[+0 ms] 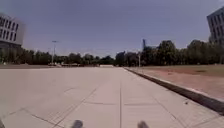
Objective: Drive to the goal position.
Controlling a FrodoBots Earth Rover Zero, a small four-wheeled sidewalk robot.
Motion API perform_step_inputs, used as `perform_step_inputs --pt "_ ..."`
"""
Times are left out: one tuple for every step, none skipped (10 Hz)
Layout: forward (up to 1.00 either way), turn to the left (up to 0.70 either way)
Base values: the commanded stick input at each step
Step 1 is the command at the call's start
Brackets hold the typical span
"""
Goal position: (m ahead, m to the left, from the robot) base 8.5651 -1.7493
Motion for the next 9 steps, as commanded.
perform_step_inputs --pt "0.85 0.00" --pt "0.85 0.00" --pt "0.85 -0.19" --pt "0.85 -0.34" --pt "0.85 -0.18" --pt "0.85 0.00" --pt "0.85 0.00" --pt "0.85 0.00" --pt "0.85 0.00"
